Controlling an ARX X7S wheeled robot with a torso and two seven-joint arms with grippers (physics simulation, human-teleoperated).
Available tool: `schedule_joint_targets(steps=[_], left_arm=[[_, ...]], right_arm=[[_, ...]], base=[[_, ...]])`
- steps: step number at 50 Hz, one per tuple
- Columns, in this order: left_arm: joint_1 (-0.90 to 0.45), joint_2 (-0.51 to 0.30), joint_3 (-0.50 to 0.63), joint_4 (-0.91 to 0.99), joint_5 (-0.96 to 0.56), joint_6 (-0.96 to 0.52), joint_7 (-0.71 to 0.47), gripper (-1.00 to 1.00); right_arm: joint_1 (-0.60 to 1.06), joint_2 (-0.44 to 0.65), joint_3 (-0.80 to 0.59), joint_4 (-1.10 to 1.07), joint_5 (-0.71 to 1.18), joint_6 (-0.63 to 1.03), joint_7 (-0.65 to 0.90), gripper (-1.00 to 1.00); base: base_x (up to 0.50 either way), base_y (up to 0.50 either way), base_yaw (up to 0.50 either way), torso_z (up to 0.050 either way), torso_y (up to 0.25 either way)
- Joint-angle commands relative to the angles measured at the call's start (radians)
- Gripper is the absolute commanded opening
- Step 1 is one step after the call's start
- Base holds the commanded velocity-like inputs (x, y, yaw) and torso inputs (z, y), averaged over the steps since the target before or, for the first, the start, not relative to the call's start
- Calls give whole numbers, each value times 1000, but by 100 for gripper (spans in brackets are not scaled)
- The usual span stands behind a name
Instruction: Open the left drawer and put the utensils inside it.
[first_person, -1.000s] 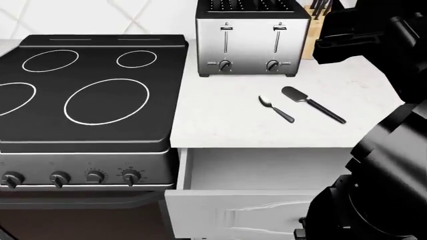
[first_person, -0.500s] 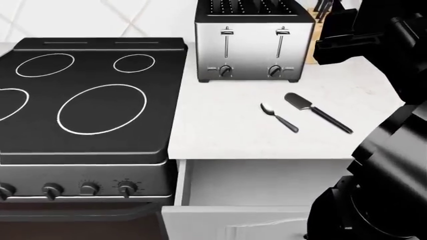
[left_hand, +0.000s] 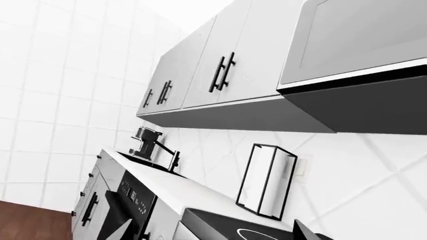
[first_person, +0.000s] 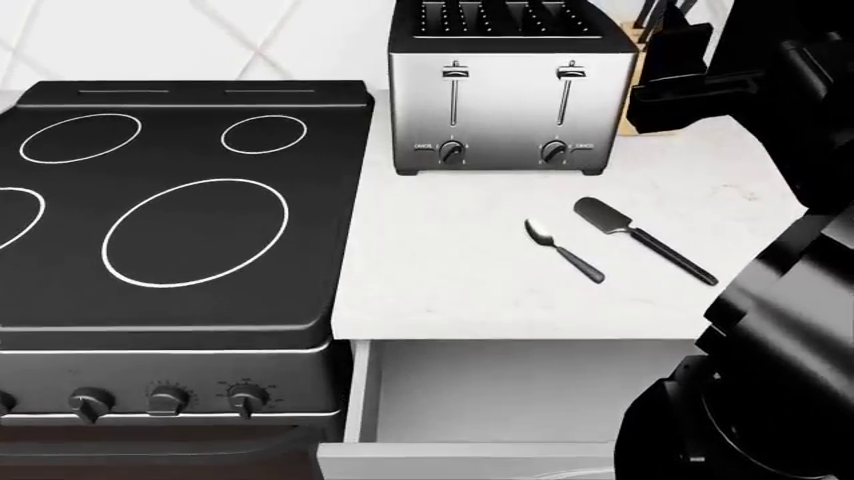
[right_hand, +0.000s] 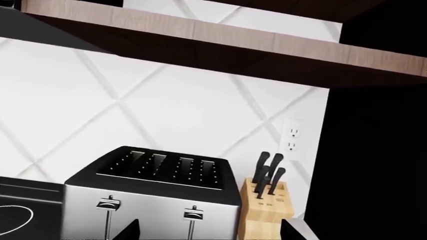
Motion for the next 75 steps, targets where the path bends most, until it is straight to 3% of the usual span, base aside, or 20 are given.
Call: schedule_joint_targets(steps=[1, 13, 19, 34, 75], left_arm=[[0, 0, -1, -1, -3, -1, -2, 100], [-8, -2, 4, -19, -14, 14, -3, 100], [-11, -3, 6, -26, -18, 16, -2, 100], [-8, -3, 5, -19, -17, 10, 0, 100], [-19, -5, 12, -42, -30, 16, 5, 100]], right_arm=[[-14, 3, 3, 19, 17, -26, 37, 100], [25, 43, -58, 142, -19, 64, -63, 100], [45, 57, -31, 249, 1, 33, -82, 100], [49, 100, -130, 411, 38, -9, -149, 100], [-24, 214, -264, 597, 112, -142, -235, 100]], base=[[0, 0, 0, 0, 0], [0, 0, 0, 0, 0], [0, 0, 0, 0, 0], [0, 0, 0, 0, 0], [0, 0, 0, 0, 0]])
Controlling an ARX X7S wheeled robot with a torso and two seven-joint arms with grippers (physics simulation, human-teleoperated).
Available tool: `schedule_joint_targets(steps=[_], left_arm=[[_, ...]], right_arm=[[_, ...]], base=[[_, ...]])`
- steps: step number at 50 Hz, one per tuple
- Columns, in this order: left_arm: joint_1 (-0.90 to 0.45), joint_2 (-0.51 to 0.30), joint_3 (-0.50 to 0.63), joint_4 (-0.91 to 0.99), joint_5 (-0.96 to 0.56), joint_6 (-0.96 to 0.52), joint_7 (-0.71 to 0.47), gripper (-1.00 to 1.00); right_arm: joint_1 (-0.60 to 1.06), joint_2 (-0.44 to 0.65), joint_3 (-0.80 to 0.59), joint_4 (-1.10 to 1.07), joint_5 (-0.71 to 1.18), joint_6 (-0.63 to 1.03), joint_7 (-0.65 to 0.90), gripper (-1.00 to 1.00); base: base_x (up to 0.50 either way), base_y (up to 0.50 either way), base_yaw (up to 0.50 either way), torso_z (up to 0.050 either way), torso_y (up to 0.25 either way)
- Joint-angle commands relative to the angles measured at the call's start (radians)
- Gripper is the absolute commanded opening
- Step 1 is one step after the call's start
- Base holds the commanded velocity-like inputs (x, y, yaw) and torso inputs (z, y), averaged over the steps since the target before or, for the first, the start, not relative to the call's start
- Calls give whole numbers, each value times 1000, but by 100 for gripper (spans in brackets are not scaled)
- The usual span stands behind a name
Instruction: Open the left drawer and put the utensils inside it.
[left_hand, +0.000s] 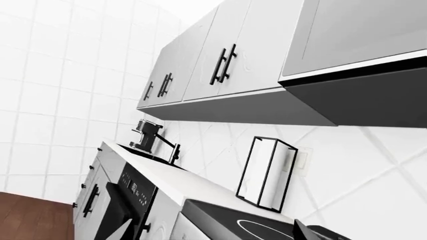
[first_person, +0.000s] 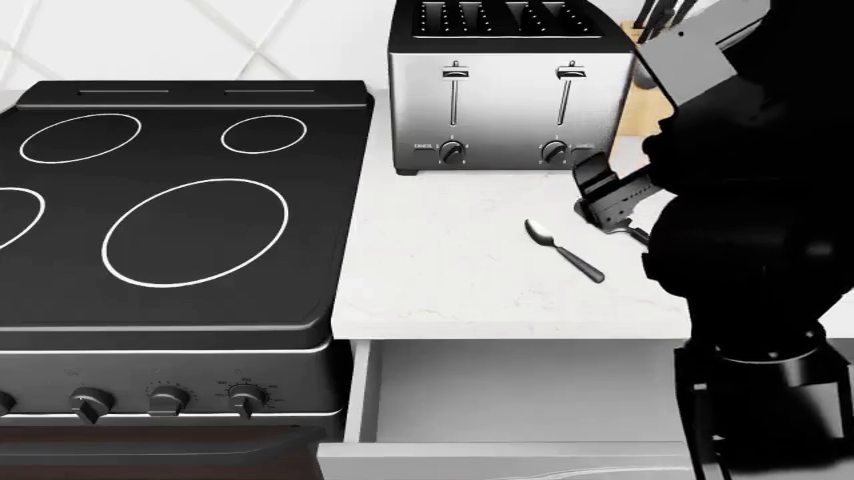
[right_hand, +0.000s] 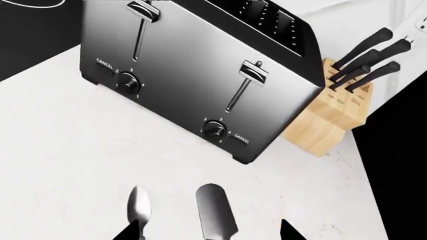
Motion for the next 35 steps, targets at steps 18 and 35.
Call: schedule_joint_targets(steps=[18, 35], left_arm=[[-1, 6, -1, -8, -1, -4, -3, 100], [3, 9, -7, -7, 3, -5, -9, 100]], right_arm=[[-141, -34, 116, 119, 105, -111, 93, 100], [-102, -107, 156, 231, 171, -138, 135, 100]], base=[[0, 0, 0, 0, 0], [0, 0, 0, 0, 0]])
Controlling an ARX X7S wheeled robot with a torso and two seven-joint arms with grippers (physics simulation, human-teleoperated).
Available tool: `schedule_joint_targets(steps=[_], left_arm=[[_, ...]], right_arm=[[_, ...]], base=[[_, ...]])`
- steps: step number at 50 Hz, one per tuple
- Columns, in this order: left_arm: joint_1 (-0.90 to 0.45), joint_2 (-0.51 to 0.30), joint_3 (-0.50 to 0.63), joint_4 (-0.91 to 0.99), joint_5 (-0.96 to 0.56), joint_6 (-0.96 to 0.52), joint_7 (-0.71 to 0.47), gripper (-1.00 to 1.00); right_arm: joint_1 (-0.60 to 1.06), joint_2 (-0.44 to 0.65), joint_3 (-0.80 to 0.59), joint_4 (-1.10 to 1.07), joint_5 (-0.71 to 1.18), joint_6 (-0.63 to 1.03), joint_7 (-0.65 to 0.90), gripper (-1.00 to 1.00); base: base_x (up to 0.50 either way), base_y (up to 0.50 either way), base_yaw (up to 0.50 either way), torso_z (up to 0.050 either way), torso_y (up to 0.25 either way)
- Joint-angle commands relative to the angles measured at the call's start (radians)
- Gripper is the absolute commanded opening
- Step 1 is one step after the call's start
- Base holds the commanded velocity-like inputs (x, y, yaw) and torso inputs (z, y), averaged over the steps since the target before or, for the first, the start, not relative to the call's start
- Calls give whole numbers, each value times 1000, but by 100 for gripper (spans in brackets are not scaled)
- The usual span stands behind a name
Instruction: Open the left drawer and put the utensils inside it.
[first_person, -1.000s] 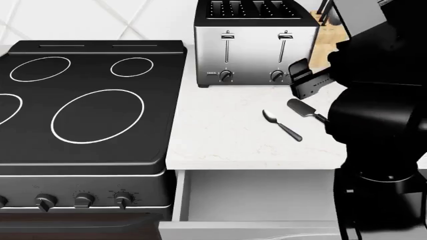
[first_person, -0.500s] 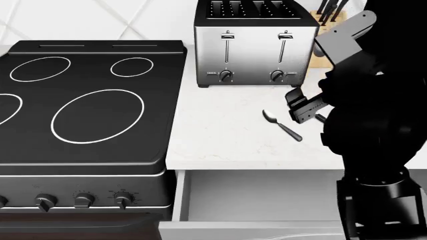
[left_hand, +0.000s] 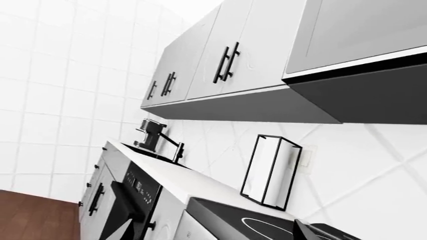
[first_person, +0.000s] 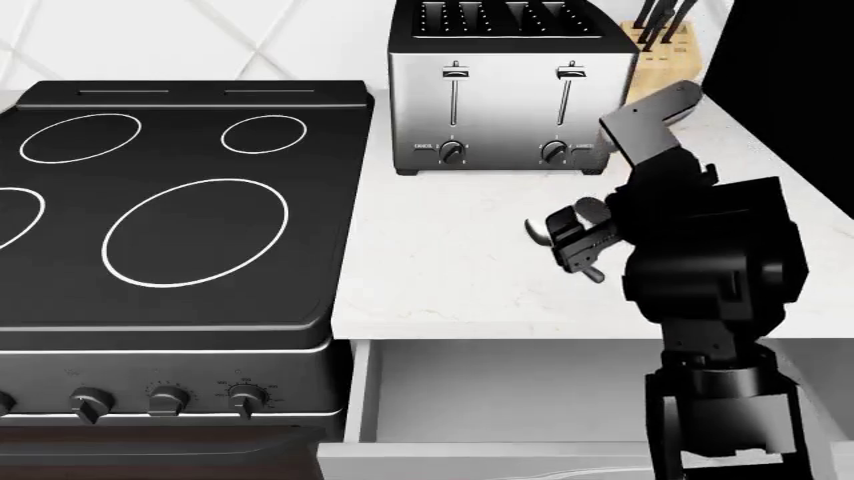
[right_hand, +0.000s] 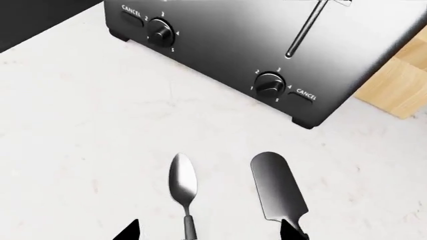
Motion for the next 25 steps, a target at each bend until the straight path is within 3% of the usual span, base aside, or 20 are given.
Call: schedule_joint_targets(steps=[1, 17, 25], left_arm=[[3, 2, -4, 0, 2, 0, -4, 100], [7, 5, -10, -1, 4, -2, -8, 100], [6, 5, -9, 0, 3, -7, -6, 100]], right_arm=[[7, -42, 29, 65, 42, -24, 32, 100], [-20, -42, 25, 119, 64, -62, 70, 100], [4, -60, 94, 191, 95, -105, 154, 100]], base=[[0, 0, 0, 0, 0], [0, 0, 0, 0, 0], [0, 0, 0, 0, 0]])
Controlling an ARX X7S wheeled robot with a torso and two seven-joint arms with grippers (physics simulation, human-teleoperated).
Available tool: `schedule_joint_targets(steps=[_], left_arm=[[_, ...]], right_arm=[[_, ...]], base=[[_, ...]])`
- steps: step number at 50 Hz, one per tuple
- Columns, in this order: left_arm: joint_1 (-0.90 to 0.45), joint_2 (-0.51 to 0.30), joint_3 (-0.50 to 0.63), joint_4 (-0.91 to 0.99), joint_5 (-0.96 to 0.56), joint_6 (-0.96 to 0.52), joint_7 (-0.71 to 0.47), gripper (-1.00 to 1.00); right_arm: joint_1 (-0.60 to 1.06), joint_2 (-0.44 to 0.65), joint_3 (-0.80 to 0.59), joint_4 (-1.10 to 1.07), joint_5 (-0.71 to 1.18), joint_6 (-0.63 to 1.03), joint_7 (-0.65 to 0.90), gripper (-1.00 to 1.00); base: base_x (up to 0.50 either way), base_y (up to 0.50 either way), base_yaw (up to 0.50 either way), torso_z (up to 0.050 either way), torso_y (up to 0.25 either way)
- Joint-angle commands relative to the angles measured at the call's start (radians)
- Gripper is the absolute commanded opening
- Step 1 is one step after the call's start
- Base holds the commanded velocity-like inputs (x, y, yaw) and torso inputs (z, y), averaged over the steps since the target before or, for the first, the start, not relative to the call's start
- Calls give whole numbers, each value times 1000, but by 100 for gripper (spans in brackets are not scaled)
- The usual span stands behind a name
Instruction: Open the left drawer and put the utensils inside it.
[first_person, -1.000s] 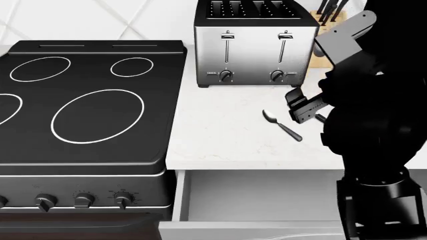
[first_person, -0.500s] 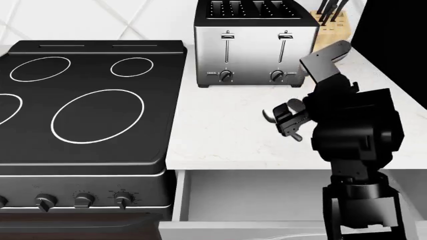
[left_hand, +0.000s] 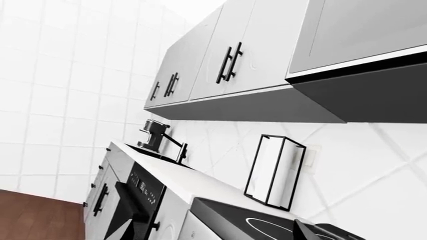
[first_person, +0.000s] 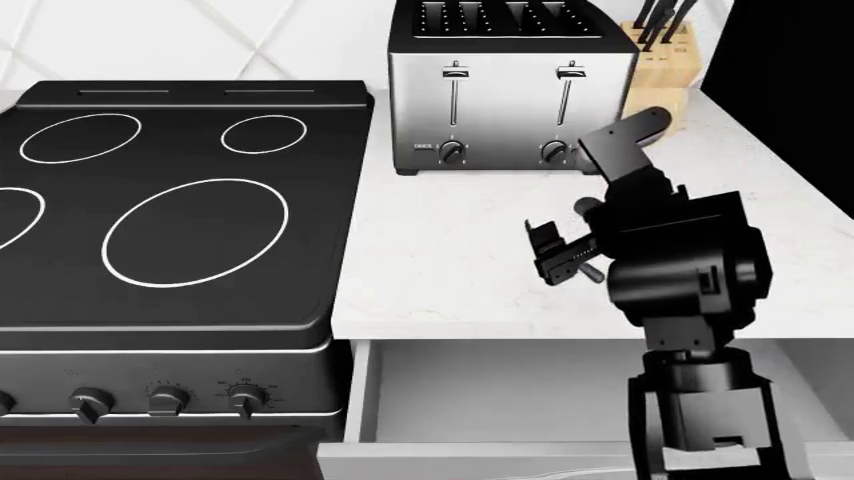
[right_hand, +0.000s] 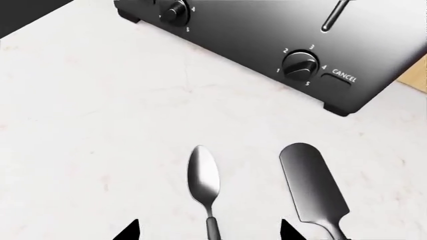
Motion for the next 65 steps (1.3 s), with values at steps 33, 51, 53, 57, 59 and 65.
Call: schedule_joint_targets(steps=[33, 51, 53, 57, 59, 65], left_arm=[[0, 0, -3, -5, -2, -3, 0, 100], [0, 0, -3, -6, -1, -5, 1, 100], [-1, 0, -3, -7, -2, -6, 2, 100], [-1, 1, -3, -8, -2, -8, 2, 100], [-2, 1, -2, -8, -3, -9, 2, 100], [-3, 1, -2, -9, -4, -11, 2, 100]], right_arm=[[11, -25, 150, 190, 113, -105, 202, 100], [-38, -32, 177, 234, 158, -141, 236, 100], [-36, -33, 185, 244, 165, -146, 242, 100], [-30, -33, 198, 267, 178, -159, 255, 100], [-28, -34, 203, 281, 184, -167, 264, 100], [-16, -36, 212, 338, 200, -199, 292, 100]], base=[[0, 0, 0, 0, 0], [0, 0, 0, 0, 0], [0, 0, 0, 0, 0], [0, 0, 0, 0, 0], [0, 0, 0, 0, 0], [0, 0, 0, 0, 0]])
